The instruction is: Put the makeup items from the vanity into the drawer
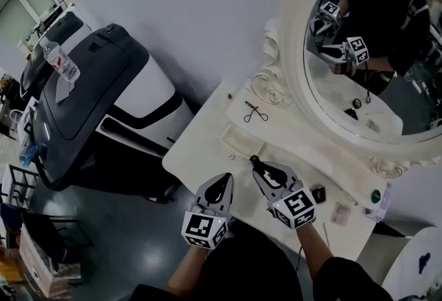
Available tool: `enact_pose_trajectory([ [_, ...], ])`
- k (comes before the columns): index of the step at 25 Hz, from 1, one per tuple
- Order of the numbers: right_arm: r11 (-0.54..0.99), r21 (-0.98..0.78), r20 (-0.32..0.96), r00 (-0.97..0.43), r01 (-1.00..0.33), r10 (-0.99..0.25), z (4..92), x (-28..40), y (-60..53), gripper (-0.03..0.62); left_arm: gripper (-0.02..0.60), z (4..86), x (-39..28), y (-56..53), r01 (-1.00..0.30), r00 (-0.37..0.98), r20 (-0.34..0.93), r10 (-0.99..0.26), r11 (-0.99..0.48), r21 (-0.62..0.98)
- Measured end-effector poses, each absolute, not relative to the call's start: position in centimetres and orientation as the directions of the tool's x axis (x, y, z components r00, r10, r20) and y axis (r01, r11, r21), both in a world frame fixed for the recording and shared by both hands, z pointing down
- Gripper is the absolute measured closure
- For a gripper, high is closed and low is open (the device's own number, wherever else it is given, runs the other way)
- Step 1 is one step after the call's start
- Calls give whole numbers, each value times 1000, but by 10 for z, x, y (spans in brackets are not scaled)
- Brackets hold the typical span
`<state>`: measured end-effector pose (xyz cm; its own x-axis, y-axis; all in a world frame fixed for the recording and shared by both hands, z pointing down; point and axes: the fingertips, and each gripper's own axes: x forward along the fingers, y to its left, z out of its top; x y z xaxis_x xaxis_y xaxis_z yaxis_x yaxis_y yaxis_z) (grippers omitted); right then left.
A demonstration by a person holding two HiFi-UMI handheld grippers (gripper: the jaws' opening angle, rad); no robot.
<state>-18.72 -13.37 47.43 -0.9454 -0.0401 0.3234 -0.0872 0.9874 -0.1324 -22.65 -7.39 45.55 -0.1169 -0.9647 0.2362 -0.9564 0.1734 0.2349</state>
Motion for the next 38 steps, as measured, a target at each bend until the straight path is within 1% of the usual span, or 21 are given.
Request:
enact_pose_trajectory([
  [8,989,-130,377,-926,-72,-18,493,-219,-167,490,568,469,-248,-110,-957,-103,255,-961,166,237],
  [15,993,-103,459,-888,-65,-10,518,-245,-183,490,568,490,-264,-127,-955,-85,266,-960,155,253],
  [21,997,-79,573,-819,-18,31,553,-273,-184,490,568,508,-279,-137,-947,-82,270,-959,160,279],
  [26,1000,-25,657,-754,13,26,578,-289,-186,488,568,521,-288,-140,-942,-80,276,-958,163,295],
  [32,999,-12,682,-731,34,33,587,-295,-182,488,568,526,-295,-136,-938,-77,282,-956,165,303],
  [38,1000,-11,677,-736,14,17,590,-295,-185,488,568,528,-299,-136,-937,-73,283,-956,163,310],
])
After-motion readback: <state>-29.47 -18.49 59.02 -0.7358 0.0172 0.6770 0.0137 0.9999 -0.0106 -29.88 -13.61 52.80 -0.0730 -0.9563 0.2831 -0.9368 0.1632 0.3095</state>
